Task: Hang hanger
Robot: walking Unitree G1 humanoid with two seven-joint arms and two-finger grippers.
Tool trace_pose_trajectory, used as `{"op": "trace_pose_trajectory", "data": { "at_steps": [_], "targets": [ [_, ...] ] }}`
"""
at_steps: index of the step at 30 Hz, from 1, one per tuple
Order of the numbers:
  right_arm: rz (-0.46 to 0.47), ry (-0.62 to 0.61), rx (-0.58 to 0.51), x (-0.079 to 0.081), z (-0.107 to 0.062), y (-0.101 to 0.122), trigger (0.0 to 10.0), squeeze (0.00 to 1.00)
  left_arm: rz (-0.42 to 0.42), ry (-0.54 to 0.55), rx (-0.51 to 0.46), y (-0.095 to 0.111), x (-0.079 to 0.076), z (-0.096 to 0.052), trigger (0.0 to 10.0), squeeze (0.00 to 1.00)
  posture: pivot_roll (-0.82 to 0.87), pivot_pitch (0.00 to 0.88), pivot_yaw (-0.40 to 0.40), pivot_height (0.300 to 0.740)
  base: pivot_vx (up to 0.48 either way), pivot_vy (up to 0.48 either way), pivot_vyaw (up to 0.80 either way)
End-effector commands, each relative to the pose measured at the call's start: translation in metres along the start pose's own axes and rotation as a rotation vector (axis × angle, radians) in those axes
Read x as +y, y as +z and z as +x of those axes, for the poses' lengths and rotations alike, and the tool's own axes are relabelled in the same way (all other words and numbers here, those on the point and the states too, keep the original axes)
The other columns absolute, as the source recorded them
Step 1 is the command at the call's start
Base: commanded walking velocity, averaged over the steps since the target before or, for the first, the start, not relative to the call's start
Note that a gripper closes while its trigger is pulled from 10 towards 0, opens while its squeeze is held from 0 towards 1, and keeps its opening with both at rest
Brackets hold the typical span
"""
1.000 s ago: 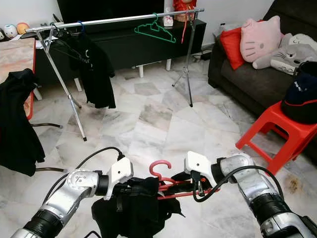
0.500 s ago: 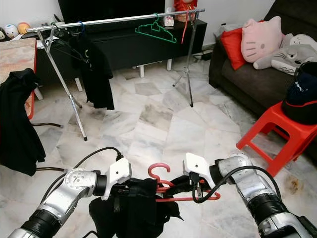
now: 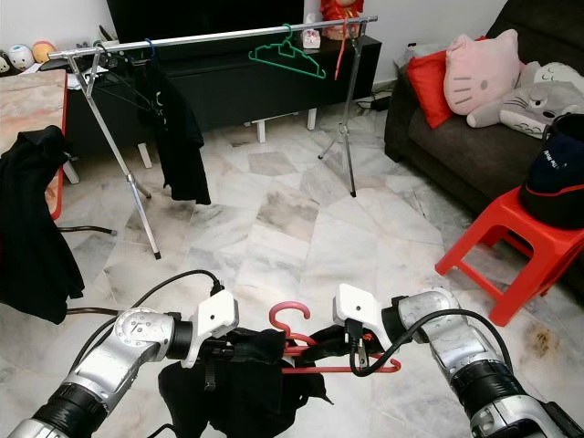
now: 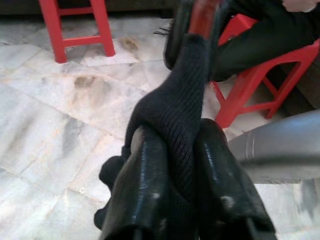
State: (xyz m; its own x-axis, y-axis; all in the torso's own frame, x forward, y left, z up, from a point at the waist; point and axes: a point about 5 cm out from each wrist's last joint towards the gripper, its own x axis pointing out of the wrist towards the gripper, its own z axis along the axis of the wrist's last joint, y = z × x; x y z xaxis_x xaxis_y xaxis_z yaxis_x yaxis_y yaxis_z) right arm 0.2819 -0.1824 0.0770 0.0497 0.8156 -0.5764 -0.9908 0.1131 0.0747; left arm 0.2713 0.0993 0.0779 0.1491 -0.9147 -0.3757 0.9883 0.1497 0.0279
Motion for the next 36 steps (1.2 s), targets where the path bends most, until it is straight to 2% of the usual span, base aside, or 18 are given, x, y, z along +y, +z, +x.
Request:
{"op": "trace_pose_trajectory", "data": {
  "at_steps": [1, 6, 15, 17, 22, 26, 27, 29, 31, 32, 33, 36],
  "targets": [
    [-0.011, -0.012, -0.025, 0.000, 0.005, 0.003, 0.0, 0.00, 0.056, -0.010, -0.054, 0.020, 0.005, 0.003, 10.0, 1.00, -0.09, 0.000, -0.024, 0.740, 0.000, 0.000, 0.00],
    [-0.018, -0.080, -0.081, -0.004, 0.009, 0.010, 0.0, 0.00, 0.081, 0.016, -0.044, 0.024, 0.012, -0.004, 10.0, 1.00, -0.09, 0.000, -0.024, 0.740, 0.000, 0.000, 0.00],
    [0.011, -0.158, -0.121, -0.004, 0.012, 0.007, 0.0, 0.00, 0.112, 0.071, -0.071, 0.037, 0.021, -0.011, 10.0, 1.00, -0.09, 0.000, -0.024, 0.740, 0.000, 0.000, 0.00],
    [0.022, -0.196, -0.142, -0.004, 0.011, 0.006, 0.0, 0.00, 0.146, 0.099, -0.075, 0.042, 0.024, -0.013, 10.0, 1.00, -0.09, 0.000, -0.024, 0.740, 0.000, 0.000, 0.00],
    [0.055, -0.296, -0.178, -0.004, 0.010, 0.001, 0.0, 0.00, 0.203, 0.207, -0.097, 0.049, 0.035, -0.017, 10.0, 1.00, -0.10, 0.000, -0.023, 0.740, 0.000, 0.000, 0.00],
    [0.064, -0.365, -0.213, -0.005, 0.009, 0.001, 0.0, 0.00, 0.208, 0.250, -0.124, 0.051, 0.037, -0.019, 10.0, 1.00, -0.10, 0.000, -0.023, 0.740, 0.000, 0.000, 0.00],
    [0.060, -0.433, -0.237, -0.009, 0.007, 0.002, 0.0, 0.00, 0.223, 0.292, -0.136, 0.053, 0.040, -0.020, 10.0, 1.00, -0.10, 0.000, -0.022, 0.740, 0.000, 0.000, 0.00],
    [0.058, -0.479, -0.254, -0.011, 0.006, 0.003, 0.0, 0.00, 0.228, 0.329, -0.150, 0.054, 0.042, -0.020, 10.0, 1.00, -0.10, 0.000, -0.022, 0.740, 0.000, 0.000, 0.00],
    [0.065, -0.568, -0.281, -0.016, 0.003, 0.005, 0.0, 0.00, 0.245, 0.423, -0.166, 0.056, 0.048, -0.023, 10.0, 1.00, -0.10, 0.000, -0.023, 0.740, 0.000, 0.000, 0.00],
    [0.065, -0.568, -0.281, -0.016, 0.003, 0.005, 0.0, 0.00, 0.245, 0.423, -0.166, 0.056, 0.048, -0.023, 10.0, 1.00, -0.10, 0.000, -0.023, 0.740, 0.000, 0.000, 0.00],
    [0.078, -0.640, -0.303, -0.020, 0.001, 0.006, 0.0, 0.00, 0.252, 0.534, -0.172, 0.056, 0.055, -0.027, 10.0, 0.00, -0.10, 0.000, -0.023, 0.740, 0.000, 0.000, 0.00],
    [0.108, -0.731, -0.343, -0.024, -0.003, 0.007, 0.0, 0.00, 0.245, 0.660, -0.166, 0.051, 0.062, -0.033, 10.0, 0.00, -0.10, 0.000, -0.021, 0.740, 0.000, 0.000, 0.00]
  ]
}}
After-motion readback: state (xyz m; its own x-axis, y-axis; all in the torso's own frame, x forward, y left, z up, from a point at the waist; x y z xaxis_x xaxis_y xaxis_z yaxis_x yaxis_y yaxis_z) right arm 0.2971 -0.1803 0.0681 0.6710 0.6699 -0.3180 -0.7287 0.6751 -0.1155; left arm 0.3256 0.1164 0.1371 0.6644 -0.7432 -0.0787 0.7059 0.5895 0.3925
